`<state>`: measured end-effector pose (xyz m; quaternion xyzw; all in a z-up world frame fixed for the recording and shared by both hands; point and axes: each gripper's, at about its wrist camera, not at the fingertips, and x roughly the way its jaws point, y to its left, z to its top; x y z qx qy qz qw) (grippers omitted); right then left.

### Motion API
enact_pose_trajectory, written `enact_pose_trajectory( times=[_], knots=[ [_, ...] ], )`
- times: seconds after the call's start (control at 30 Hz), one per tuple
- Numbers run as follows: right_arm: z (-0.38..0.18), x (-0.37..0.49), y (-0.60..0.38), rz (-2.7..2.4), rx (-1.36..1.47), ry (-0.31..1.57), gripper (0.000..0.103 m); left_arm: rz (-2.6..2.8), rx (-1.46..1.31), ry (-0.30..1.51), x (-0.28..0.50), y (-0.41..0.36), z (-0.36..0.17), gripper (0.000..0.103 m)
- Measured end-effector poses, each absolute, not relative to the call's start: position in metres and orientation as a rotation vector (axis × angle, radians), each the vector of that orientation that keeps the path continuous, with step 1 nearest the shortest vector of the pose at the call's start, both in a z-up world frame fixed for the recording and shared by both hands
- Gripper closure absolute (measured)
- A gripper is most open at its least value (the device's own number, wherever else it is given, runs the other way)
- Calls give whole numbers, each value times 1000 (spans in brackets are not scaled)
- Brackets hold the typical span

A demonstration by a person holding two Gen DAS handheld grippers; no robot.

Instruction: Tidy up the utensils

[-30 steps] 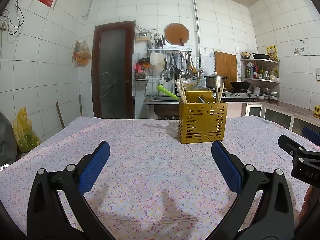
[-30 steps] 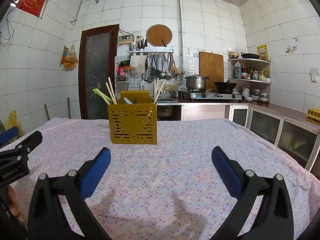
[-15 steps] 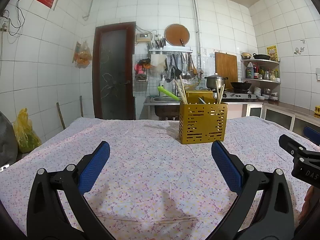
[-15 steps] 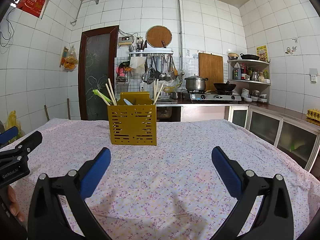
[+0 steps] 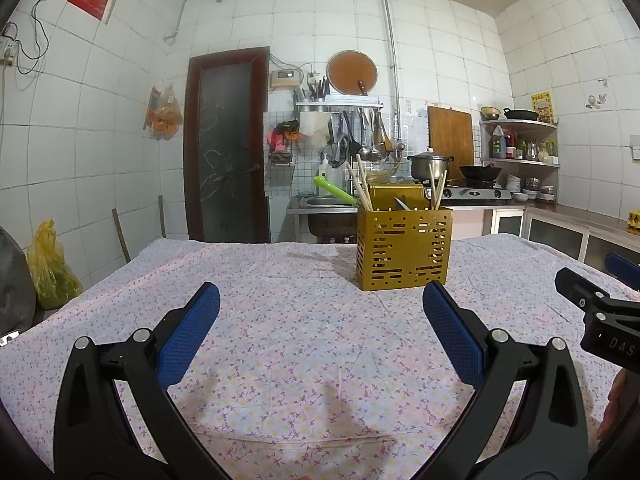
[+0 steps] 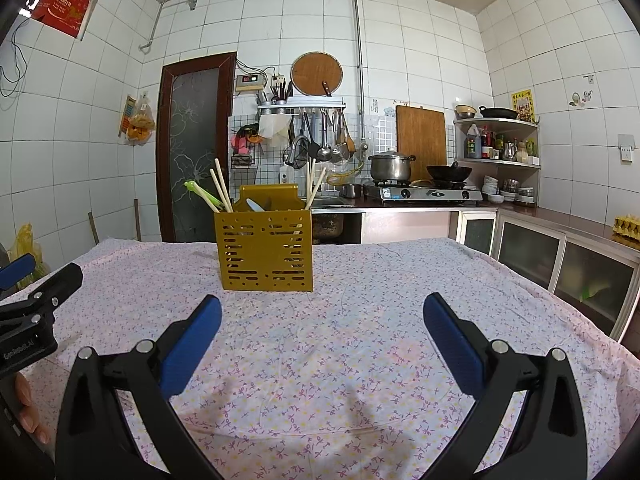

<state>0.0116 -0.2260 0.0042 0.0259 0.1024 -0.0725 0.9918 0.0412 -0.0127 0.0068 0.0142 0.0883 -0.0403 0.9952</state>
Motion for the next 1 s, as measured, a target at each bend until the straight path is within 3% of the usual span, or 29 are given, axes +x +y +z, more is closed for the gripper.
enact_pose_trajectory(
  times=[1.0],
  knots=[
    [5, 13, -228, -145, 57, 203, 4, -89, 22, 181, 42, -13, 7, 5]
  ],
)
